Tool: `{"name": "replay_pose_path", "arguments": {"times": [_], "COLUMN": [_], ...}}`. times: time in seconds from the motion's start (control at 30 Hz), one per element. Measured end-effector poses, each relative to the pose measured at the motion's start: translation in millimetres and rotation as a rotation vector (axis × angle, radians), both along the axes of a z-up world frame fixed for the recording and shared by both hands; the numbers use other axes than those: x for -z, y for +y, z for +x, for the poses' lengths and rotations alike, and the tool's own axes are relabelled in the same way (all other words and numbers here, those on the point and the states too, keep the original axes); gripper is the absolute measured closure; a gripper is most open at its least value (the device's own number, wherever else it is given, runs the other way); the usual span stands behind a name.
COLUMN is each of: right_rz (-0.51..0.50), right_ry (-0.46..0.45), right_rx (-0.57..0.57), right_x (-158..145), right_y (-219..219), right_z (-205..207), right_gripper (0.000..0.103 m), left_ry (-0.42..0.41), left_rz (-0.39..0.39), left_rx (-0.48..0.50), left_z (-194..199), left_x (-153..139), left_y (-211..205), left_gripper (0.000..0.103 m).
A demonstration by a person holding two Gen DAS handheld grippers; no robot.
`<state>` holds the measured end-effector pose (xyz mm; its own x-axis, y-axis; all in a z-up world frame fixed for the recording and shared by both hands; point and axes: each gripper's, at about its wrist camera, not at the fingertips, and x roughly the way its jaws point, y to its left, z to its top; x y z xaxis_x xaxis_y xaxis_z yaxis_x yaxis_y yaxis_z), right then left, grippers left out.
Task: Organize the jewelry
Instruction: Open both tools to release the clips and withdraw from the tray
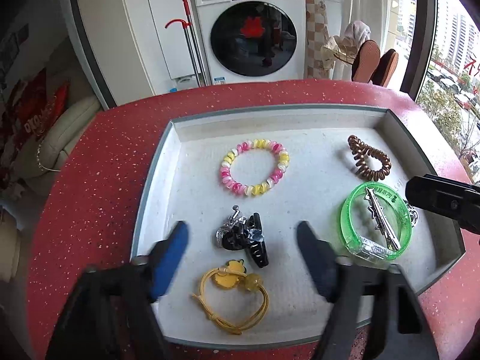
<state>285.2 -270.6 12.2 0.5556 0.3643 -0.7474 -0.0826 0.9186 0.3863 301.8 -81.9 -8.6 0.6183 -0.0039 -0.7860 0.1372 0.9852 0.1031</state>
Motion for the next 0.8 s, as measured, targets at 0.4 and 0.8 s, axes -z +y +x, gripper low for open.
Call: {"name": "replay_pose_path", "arguments": {"times": [0.4,0.8], "right_rz": [-0.009,-0.035], "right_ry": [-0.013,-0.002], "right_rx": [0.012,0.003], "right_x": [-18,-21], "right_y": [-6,3], "right_z": [-43,-119], "right_gripper": [0.045,0.023], "left_ry": [-0.059,-0.059], "left_rz": [-0.03,-0.083], "left_rx": [0.017,0.023], "left_z": [-29,-112], "left_x": [-30,-40], "left_y": [4,28], "left_gripper": [0.004,0.0]}}
